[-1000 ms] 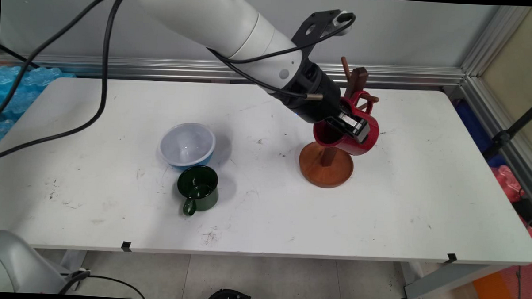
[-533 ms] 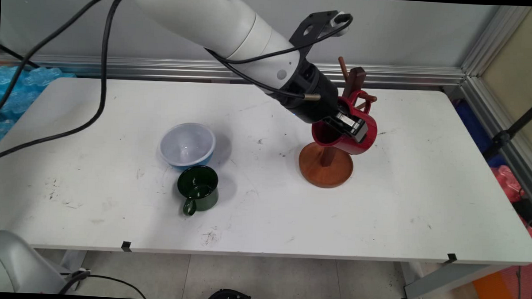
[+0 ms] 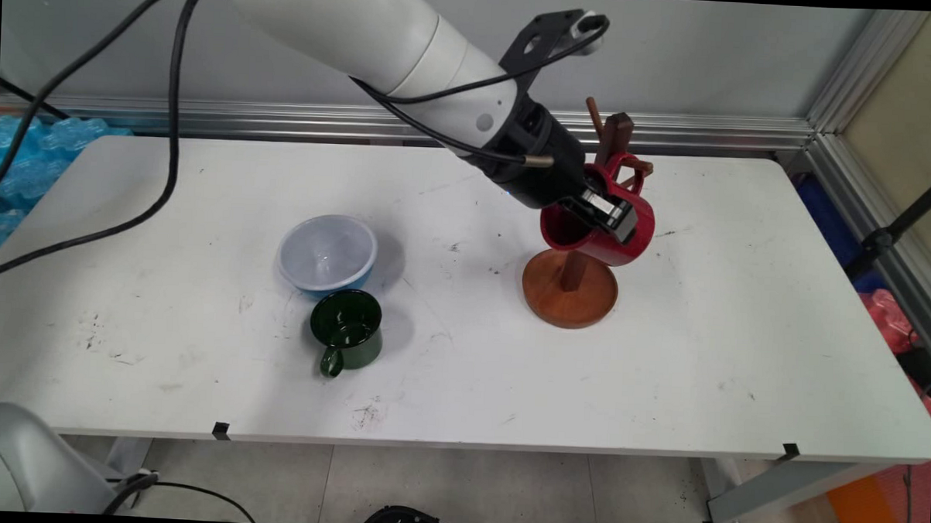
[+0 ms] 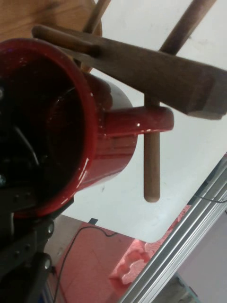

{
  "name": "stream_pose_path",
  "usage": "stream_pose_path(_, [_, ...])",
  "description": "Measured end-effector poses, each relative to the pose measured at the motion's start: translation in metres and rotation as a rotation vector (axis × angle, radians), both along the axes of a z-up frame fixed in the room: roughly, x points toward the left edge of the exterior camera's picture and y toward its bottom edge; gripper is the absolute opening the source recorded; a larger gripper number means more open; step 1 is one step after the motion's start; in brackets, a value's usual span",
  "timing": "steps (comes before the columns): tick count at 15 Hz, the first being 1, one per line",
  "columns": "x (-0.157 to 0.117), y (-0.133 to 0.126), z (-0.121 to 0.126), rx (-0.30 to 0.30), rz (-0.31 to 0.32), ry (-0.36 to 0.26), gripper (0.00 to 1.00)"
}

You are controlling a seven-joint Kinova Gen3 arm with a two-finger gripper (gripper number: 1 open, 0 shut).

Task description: Place the picked object on the table

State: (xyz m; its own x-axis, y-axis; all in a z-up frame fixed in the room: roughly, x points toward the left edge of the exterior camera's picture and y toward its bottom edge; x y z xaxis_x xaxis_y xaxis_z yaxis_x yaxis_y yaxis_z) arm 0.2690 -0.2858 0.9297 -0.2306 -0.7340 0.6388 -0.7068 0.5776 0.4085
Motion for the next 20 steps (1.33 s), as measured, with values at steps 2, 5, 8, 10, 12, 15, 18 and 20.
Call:
stream_pose_path(2, [0.003, 0.0, 0.002, -0.006, -0.002, 0.001, 0.0])
stream_pose_path(5, [0.005, 0.0, 0.005, -0.014, -0.007, 0.006, 0.0])
stream_pose_path(8, [0.005, 0.001, 0.01, -0.021, -0.012, 0.016, 0.0])
stream_pose_path(10, [0.004, 0.001, 0.013, -0.023, -0.016, 0.022, 0.0])
stream_pose_path(12, [0.002, 0.003, 0.016, -0.024, -0.021, 0.03, 0.0])
stream_pose_path(15, [0.0, 0.009, 0.021, -0.023, -0.033, 0.041, 0.0])
stream_pose_path(18, [-0.004, 0.016, 0.029, -0.021, -0.046, 0.055, 0.0])
stream_pose_path(20, [-0.006, 0.021, 0.034, -0.018, -0.055, 0.064, 0.0])
